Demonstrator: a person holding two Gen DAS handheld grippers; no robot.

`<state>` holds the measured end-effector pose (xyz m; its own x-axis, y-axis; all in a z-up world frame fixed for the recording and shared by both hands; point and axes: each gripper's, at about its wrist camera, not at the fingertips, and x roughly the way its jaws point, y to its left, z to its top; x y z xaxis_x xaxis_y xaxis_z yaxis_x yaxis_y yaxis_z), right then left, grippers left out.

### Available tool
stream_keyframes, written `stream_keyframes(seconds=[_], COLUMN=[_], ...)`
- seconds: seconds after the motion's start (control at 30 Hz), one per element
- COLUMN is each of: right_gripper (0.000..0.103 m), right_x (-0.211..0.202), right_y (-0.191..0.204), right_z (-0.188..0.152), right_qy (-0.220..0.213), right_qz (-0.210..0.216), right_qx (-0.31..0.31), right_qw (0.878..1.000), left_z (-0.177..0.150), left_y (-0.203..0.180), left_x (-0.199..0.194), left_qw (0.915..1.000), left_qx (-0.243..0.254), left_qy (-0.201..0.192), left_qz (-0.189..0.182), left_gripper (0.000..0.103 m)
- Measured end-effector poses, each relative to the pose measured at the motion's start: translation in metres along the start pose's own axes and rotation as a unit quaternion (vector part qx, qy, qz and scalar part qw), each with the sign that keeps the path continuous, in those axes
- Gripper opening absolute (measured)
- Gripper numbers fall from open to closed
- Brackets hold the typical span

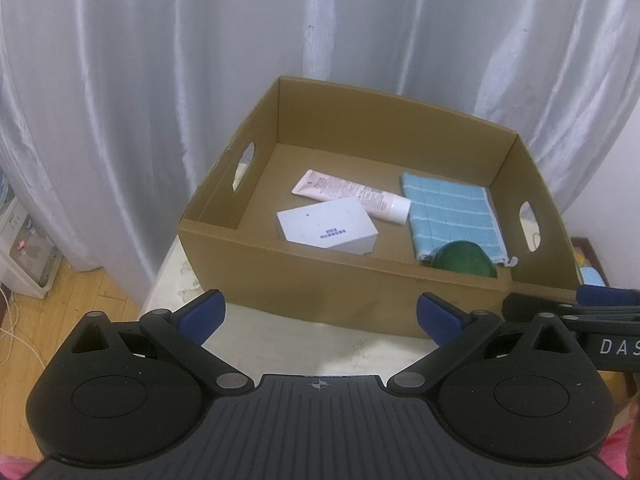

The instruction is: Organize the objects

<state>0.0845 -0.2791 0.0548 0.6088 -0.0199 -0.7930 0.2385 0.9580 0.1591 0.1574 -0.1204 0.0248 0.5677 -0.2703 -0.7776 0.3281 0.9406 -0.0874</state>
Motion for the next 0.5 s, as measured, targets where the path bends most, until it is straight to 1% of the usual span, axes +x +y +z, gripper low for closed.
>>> stream_keyframes(seconds=[0.5], right_gripper=[0.103], right_x=[-0.001], right_y=[-0.0011], right_z=[-0.0012], right_qy=[-0.001], right_qz=[-0.001], right_qx=[0.004], right_qw=[1.0], left_z=[0.0015], left_y=[-0.0028], left_x=[-0.0009], left_qw=[1.0], left_qx=[-0.001], left_qy=[-0.001], left_qz=[0.001], left_gripper=[0.102])
